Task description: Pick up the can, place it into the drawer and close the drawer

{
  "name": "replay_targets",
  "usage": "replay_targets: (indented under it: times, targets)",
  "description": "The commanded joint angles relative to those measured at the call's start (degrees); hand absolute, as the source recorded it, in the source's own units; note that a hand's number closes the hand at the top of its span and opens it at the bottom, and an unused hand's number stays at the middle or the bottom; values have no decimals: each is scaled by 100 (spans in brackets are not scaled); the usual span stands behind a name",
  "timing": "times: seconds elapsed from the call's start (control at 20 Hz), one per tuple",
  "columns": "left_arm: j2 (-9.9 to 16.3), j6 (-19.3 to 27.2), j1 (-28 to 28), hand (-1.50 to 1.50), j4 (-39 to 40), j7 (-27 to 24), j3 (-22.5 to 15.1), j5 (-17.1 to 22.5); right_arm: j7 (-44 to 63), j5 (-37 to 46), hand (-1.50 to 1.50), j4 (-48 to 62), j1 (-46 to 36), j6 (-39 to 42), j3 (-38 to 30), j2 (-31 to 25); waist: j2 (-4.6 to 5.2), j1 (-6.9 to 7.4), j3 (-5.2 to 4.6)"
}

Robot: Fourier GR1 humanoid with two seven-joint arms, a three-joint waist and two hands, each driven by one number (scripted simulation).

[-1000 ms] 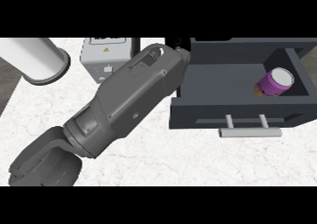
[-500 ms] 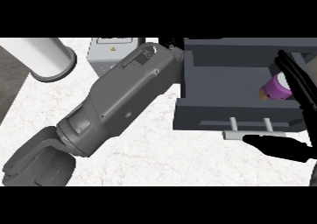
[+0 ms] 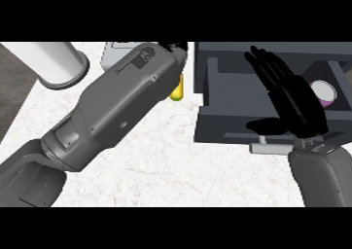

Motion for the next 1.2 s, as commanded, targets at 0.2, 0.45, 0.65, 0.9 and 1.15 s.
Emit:
replay_targets:
  times: [0.2, 0.45, 0.65, 0.9, 1.15]
  targets:
    - [444, 214, 469, -150, -740, 276, 45, -245, -33, 981, -150, 2394, -1071, -1199, 102, 251, 6, 9, 2]
    - [647, 321, 754, -150, -1189, 445, -16, -436, -313, 1138, -150, 3889, -1573, -1991, -223, 176, 19, 17, 6]
    - [1051, 109, 883, -150, -1542, 695, 111, -447, -364, 1324, -150, 4843, -2034, -2557, -458, 62, 38, 64, 7]
    - [1220, 390, 947, -150, -2011, 1028, -60, -653, -407, 1521, -150, 5613, -2210, -3419, -583, 144, 48, 92, 12]
    - [1667, 38, 1157, -150, -2271, 1142, 187, -572, -340, 1598, -150, 6285, -2650, -4076, -830, 149, 103, 197, 11]
